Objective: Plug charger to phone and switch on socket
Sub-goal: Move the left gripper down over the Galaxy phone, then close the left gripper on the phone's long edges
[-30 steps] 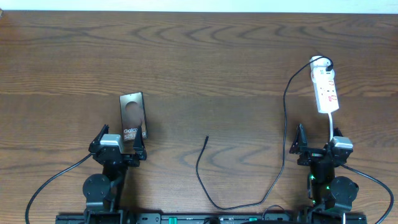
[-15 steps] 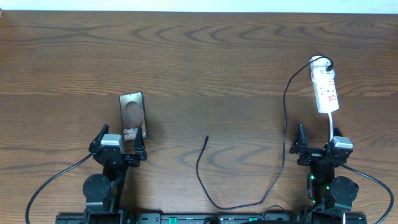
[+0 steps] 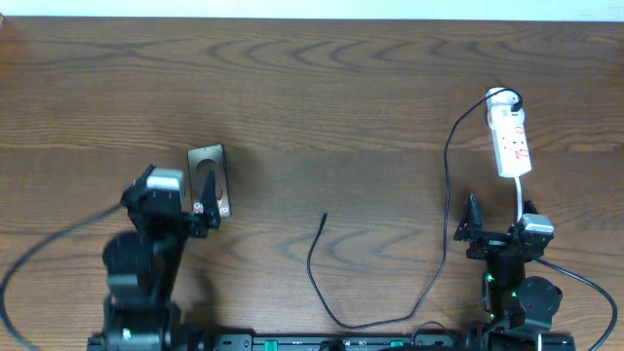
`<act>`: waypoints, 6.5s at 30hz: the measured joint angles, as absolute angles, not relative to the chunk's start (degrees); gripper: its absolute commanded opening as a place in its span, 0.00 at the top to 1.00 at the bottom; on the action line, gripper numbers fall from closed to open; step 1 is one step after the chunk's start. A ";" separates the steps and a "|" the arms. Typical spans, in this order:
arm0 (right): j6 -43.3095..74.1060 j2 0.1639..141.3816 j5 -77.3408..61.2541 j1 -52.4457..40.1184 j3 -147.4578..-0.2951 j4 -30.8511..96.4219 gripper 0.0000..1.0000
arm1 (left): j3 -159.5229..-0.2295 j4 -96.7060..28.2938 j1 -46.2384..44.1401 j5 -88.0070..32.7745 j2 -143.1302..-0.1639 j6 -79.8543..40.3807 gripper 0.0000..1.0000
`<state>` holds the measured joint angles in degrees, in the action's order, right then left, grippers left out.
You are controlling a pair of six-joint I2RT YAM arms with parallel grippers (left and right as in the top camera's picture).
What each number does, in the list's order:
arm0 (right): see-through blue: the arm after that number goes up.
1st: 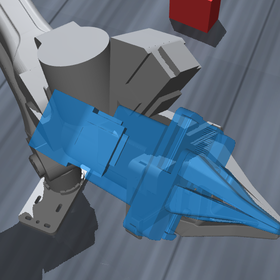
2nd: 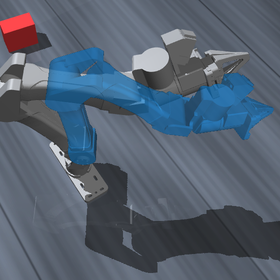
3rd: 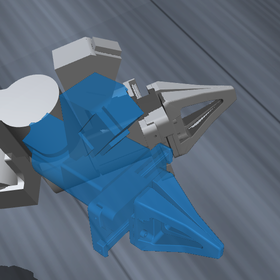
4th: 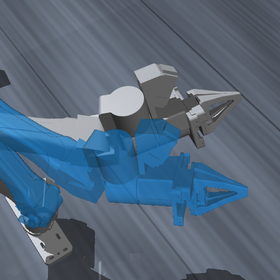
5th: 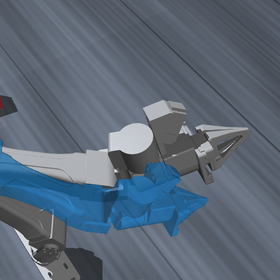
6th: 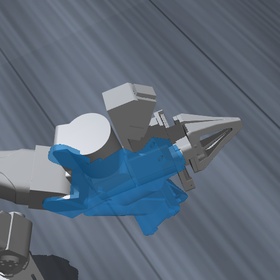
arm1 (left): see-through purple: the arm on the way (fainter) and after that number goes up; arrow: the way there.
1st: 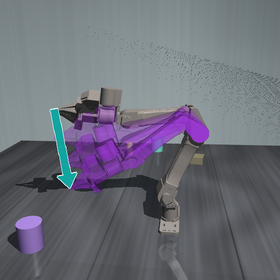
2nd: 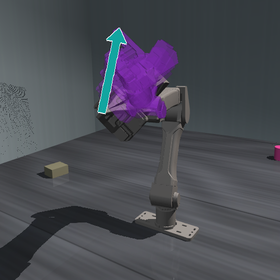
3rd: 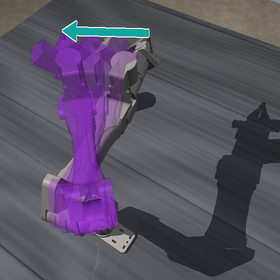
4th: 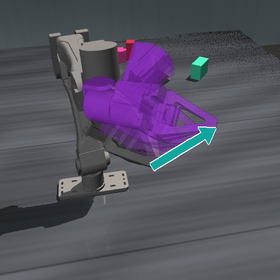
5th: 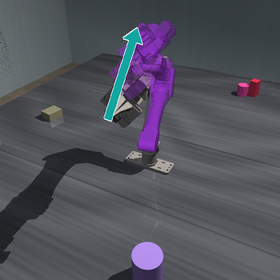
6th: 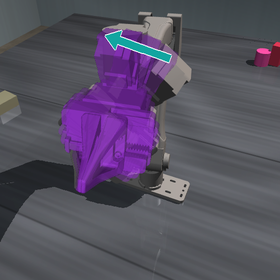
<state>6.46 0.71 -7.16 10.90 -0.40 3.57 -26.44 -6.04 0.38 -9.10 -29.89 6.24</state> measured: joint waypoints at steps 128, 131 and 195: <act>6.44 0.67 -6.98 10.87 -0.40 3.60 0.01 | -65.49 -39.75 1.28 -7.25 -107.79 -2.90 0.00; 6.44 0.69 -6.98 10.90 -0.40 3.57 0.01 | -65.41 -39.35 1.10 -6.09 -107.79 -3.01 0.00; 6.44 0.67 -6.98 10.90 -0.40 3.60 0.01 | -65.12 -37.67 -1.69 -1.56 -107.81 -2.98 0.00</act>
<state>6.44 0.67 -6.98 10.90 -0.40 3.60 -65.12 -37.67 -1.69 -1.56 -107.81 -2.98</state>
